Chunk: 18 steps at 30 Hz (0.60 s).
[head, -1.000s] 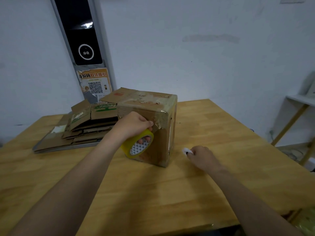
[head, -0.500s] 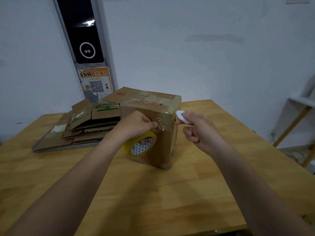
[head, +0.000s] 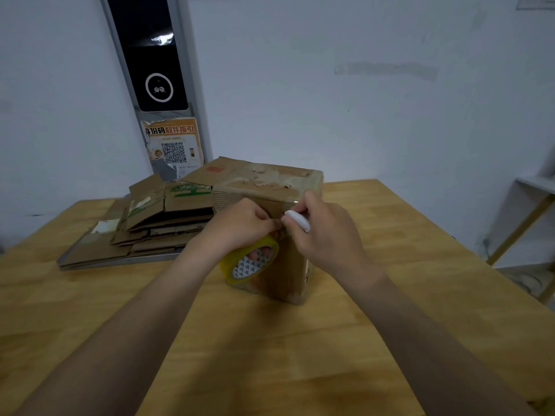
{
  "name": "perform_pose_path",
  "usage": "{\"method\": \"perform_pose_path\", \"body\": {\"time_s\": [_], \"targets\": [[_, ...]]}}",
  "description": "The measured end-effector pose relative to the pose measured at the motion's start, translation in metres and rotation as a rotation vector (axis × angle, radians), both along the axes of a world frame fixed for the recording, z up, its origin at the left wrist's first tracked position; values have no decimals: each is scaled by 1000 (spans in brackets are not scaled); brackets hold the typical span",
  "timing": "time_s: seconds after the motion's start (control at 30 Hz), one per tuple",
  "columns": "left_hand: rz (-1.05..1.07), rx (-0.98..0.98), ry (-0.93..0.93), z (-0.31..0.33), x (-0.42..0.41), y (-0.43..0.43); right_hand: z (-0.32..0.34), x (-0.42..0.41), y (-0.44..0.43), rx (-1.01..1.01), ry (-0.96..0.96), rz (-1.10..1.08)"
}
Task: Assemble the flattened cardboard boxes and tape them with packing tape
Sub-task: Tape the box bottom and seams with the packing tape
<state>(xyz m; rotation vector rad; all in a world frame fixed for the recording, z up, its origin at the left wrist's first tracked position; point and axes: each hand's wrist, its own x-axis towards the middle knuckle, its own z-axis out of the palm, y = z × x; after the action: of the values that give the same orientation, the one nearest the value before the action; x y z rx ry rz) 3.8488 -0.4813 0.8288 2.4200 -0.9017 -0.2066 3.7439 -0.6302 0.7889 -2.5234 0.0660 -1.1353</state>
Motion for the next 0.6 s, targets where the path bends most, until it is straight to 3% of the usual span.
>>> {"method": "perform_pose_path", "body": {"time_s": [0.1,0.6], "targets": [[-14,6,-15,-1,0,2,-1,4,3,-114,2,-14],[-12,33,-57,4,-1,3,2,7,11,-242,63,-98]]}}
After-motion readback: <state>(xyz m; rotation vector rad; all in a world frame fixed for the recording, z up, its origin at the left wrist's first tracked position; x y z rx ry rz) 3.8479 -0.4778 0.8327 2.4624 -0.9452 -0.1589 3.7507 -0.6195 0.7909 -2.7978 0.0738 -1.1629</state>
